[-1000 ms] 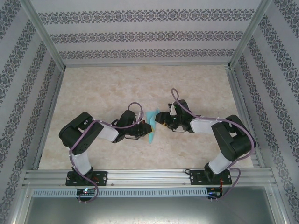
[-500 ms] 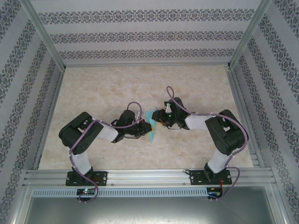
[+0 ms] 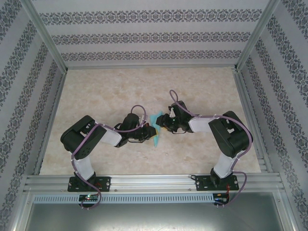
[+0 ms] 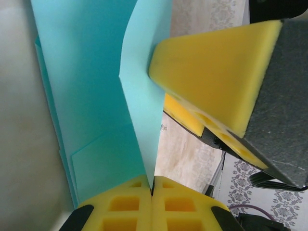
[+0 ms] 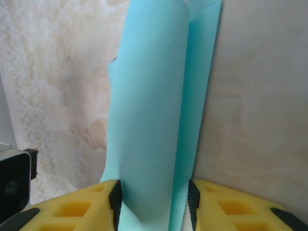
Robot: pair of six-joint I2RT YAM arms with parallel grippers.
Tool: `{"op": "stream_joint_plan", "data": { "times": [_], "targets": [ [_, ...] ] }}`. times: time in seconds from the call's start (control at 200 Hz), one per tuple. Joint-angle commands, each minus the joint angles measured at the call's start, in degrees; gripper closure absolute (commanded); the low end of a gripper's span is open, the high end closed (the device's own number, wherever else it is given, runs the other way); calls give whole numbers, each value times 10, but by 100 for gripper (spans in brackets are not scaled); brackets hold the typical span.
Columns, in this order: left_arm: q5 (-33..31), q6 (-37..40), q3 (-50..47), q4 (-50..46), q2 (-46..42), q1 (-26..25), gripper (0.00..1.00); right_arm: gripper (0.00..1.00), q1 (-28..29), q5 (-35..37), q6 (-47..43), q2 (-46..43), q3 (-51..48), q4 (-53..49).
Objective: Fold a paper plane with a square sheet of paper (fold left side to right side)
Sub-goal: Fold the wing for the fifth time at the center of the table.
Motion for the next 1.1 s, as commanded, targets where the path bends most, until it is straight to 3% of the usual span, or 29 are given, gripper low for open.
{"op": "stream_joint_plan", "data": {
  "times": [0.0,0.47,0.779,0.884,1.094],
  "targets": [
    [-5,-1,-5,8,-6,6,93,57,5,10,-3,13,10,-10],
    [-5,8,-3,-12,-35,9,75,57,5,9,-6,24,10,-14],
    [-11,55,-19,-126,-128,54,55,57,3,7,-8,22,9,-11],
    [3,75,3,-177,-123,74,55,57,3,6,-7,22,9,-10],
    [36,57,38,-148,-65,82,59,57,3,5,-8,18,6,-10]
  ]
}}
